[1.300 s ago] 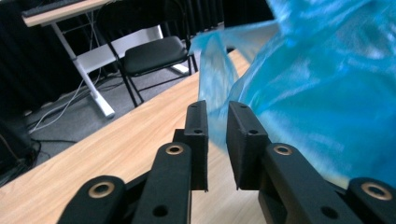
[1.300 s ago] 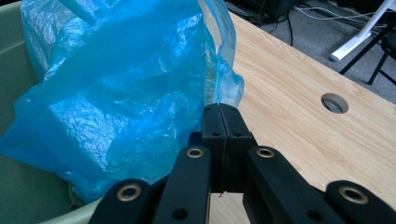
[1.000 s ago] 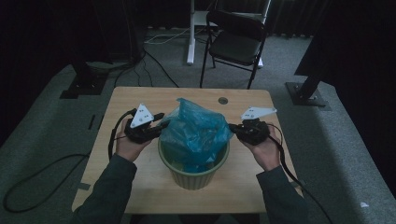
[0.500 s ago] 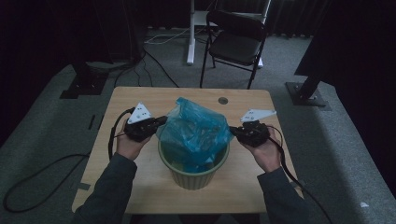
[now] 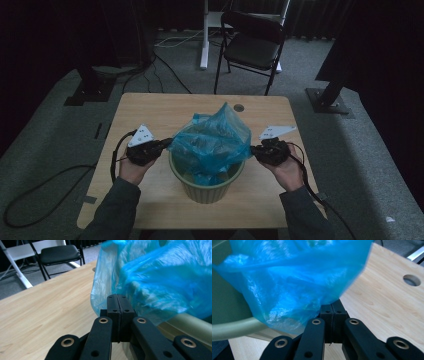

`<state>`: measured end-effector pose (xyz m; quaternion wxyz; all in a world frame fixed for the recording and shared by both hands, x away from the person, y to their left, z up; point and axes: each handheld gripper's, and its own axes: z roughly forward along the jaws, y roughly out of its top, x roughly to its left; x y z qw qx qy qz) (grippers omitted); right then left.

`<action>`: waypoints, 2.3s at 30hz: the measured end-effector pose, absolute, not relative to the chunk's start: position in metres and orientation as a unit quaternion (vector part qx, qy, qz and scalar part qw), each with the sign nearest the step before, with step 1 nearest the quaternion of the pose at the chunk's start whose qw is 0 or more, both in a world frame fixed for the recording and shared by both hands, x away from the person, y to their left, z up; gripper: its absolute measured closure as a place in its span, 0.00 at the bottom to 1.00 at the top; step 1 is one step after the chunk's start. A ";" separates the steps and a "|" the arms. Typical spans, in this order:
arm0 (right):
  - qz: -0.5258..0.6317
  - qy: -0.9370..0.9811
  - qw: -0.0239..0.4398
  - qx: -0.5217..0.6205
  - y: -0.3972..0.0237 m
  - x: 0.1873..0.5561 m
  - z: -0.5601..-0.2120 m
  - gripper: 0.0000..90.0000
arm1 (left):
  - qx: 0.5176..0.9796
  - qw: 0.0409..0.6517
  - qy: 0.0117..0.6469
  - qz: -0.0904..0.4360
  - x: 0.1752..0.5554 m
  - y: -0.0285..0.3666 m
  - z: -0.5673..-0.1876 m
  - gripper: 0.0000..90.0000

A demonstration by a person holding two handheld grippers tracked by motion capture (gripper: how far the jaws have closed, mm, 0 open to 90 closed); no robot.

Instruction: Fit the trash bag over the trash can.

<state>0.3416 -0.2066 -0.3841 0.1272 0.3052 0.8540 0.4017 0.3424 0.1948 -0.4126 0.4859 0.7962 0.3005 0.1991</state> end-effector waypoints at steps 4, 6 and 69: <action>0.406 0.853 0.116 0.308 -0.207 0.343 -0.389 1.00 | 0.795 0.490 0.300 0.196 0.342 0.191 -0.415 0.99; 0.406 0.853 0.110 0.309 -0.208 0.343 -0.391 1.00 | 0.796 0.489 0.298 0.198 0.342 0.190 -0.415 0.99; 0.506 0.811 0.064 0.286 -0.228 0.331 -0.364 0.99 | 0.800 0.496 0.253 0.221 0.334 0.170 -0.378 0.99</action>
